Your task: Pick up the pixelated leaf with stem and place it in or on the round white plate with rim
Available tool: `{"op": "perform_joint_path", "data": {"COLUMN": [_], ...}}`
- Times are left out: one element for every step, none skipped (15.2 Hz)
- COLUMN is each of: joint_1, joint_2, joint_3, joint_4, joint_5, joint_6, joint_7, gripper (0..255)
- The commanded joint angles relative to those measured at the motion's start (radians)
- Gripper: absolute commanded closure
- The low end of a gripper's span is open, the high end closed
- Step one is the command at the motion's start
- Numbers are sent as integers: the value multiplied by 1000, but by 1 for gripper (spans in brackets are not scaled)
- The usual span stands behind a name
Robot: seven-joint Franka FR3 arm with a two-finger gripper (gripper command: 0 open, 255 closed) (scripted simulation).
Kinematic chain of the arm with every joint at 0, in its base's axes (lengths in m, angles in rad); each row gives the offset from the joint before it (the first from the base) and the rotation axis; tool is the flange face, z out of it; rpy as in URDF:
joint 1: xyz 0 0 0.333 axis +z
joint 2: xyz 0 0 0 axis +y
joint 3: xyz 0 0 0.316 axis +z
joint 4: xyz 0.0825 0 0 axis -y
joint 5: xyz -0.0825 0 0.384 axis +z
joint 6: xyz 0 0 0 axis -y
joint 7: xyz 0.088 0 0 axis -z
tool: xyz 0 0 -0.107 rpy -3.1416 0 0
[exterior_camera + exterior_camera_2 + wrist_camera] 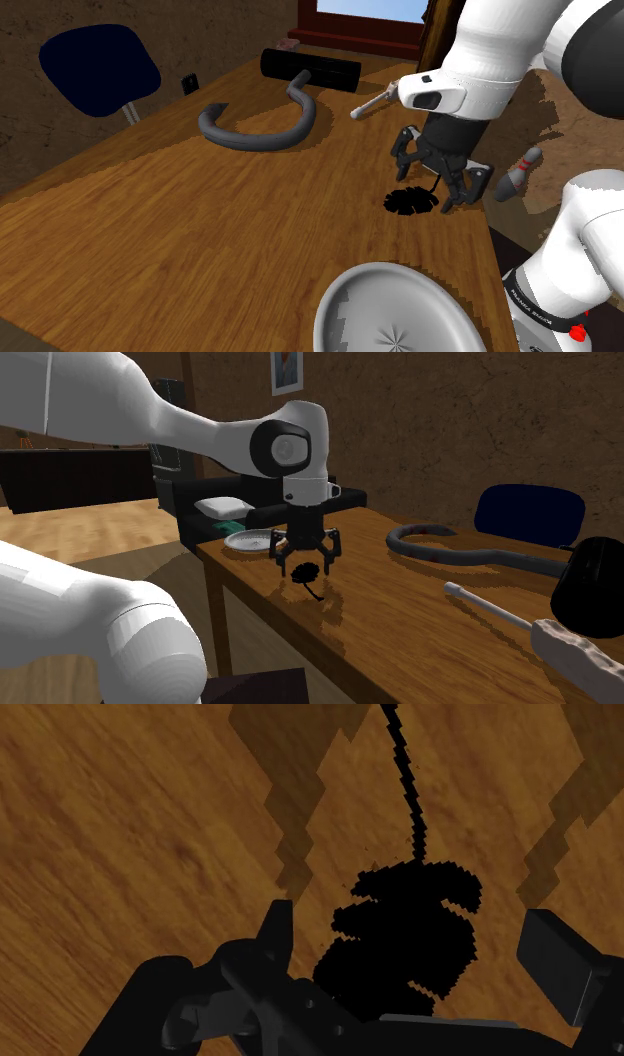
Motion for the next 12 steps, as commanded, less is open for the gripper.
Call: {"op": "perform_joint_path", "data": {"joint_1": [1,1,1,1,1,1,1,1,1,0,0,0], "joint_2": [0,0,0,0,0,0,0,0,0,0,0,1], "joint_3": [1,1,1,1,1,1,1,1,1,0,1,1], "joint_4": [-5,-5,-5,-5,-5,-5,-5,-5,-4,-5,-5,-4], "joint_5": [1,1,1,1,1,1,1,1,1,0,1,1], "joint_6": [5,5,5,5,5,5,5,5,5,5,5,5], "joint_7": [1,1,1,1,1,1,1,1,1,0,0,0], "gripper": [0,0,0,0,0,0,255,255,255,255,255,255]}}
